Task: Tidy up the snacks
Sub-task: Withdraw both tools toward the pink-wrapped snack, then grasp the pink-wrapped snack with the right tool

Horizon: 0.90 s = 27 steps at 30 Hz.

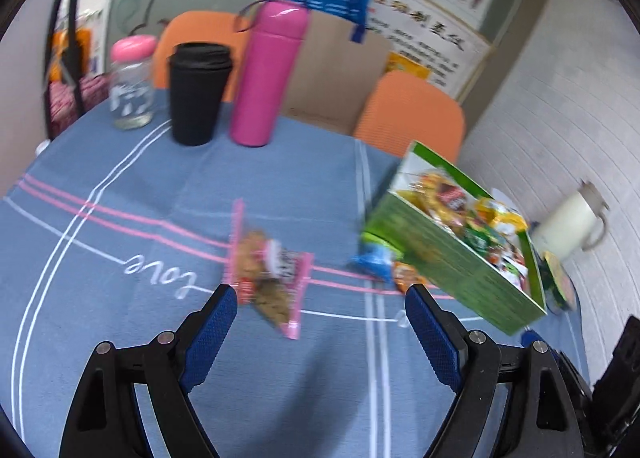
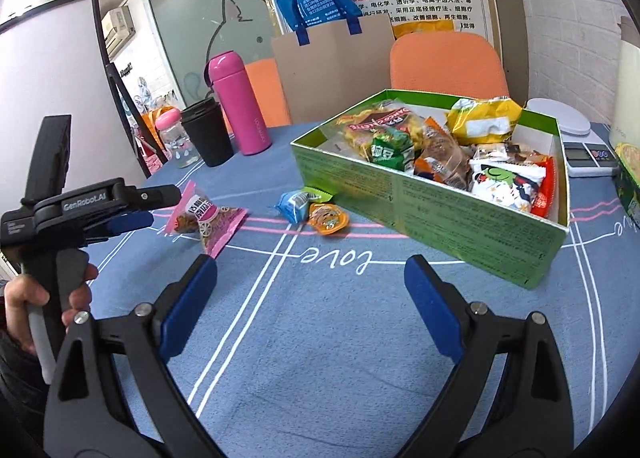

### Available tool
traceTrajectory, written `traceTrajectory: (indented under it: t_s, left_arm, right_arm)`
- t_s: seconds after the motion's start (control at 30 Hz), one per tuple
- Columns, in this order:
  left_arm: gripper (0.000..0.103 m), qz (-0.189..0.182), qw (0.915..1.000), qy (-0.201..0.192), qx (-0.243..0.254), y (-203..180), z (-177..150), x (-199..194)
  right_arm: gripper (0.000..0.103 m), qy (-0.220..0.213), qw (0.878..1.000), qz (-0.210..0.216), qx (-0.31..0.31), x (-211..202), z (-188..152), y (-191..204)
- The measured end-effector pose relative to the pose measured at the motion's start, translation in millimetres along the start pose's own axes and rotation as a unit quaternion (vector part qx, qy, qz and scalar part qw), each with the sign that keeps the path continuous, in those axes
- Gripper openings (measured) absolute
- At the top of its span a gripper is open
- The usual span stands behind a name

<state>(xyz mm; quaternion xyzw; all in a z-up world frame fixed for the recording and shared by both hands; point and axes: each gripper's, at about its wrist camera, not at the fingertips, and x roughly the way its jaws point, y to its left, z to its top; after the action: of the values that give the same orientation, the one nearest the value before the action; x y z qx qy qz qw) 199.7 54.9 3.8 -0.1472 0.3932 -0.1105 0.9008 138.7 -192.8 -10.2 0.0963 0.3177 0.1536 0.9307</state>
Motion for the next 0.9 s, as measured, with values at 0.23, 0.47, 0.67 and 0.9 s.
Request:
traceTrajectory:
  t_s: [0.23,0.47,0.67,0.9]
  left_arm:
    - [0.087,-0.002,0.999,0.019,-0.04,36,4,22]
    - [0.042,-0.033,0.997,0.058,-0.038,42,-1,47]
    - [0.039,-0.125,0.987,0.1,-0.009,19,-23,43]
    - [0.039,-0.154,0.9815,0.114,0.003,2,-42,39]
  right_arm:
    - [0.095,0.018,1.0,0.004,-0.003,11,-2,6]
    - [0.095,0.04,0.999,0.014,-0.017,25,-5,16]
    - [0.095,0.074,0.996,0.032,-0.04,41,-14,26]
    - [0.084,0.105,0.991,0.049,-0.07,54,-21,42]
